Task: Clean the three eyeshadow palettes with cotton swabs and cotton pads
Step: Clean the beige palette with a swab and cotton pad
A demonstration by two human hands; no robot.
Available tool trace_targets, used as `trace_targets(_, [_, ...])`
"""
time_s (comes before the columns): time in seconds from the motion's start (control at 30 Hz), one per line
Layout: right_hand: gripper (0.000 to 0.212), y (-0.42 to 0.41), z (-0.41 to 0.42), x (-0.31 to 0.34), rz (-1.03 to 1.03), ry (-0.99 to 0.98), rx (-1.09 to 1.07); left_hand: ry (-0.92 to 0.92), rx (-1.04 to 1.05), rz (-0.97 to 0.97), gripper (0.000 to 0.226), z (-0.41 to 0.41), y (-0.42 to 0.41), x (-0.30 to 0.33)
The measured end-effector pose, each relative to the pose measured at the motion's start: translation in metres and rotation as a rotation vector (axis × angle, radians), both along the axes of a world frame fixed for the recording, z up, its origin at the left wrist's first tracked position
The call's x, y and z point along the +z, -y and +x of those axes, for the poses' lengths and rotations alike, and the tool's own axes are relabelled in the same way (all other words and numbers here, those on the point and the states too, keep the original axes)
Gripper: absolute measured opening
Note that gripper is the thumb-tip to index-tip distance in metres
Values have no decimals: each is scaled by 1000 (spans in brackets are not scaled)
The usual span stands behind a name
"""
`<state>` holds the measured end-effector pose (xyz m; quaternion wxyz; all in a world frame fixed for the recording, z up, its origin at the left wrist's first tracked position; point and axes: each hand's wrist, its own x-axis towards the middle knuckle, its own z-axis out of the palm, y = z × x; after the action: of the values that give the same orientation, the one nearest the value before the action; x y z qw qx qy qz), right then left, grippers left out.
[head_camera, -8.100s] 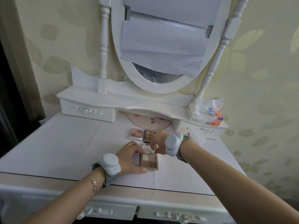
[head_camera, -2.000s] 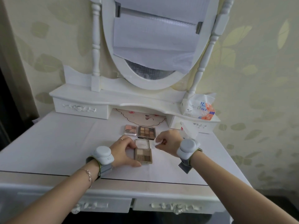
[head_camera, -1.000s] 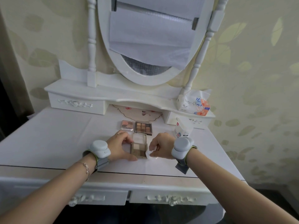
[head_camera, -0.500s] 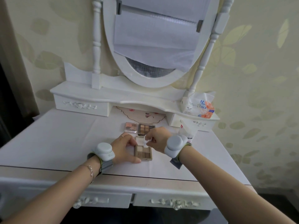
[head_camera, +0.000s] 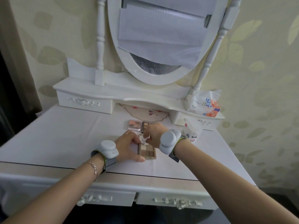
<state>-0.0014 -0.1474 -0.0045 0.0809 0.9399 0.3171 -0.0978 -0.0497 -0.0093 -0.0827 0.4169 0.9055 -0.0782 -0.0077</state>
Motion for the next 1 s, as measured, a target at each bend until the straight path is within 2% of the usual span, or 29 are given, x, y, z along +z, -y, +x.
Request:
trace_targets(0.37, [28,0,4,0,-6,5,-9,-5,11,21,75,1,0,0])
trace_targets(0.5, [28,15,4,9,-85,11,12,-13,20,19,82,1,1,0])
trace_targets(0.67, [28,25,3,15,-137,-5,-44,-22,32,4,76,2,0,-3])
trace_targets(0.83, [29,34,-12,17,68,-8,-22,-17,-3,19,62,3,0,-2])
trace_targets(1.0, [25,31,-31,15,257,-77,44,52,10,-17,63,-1,3,0])
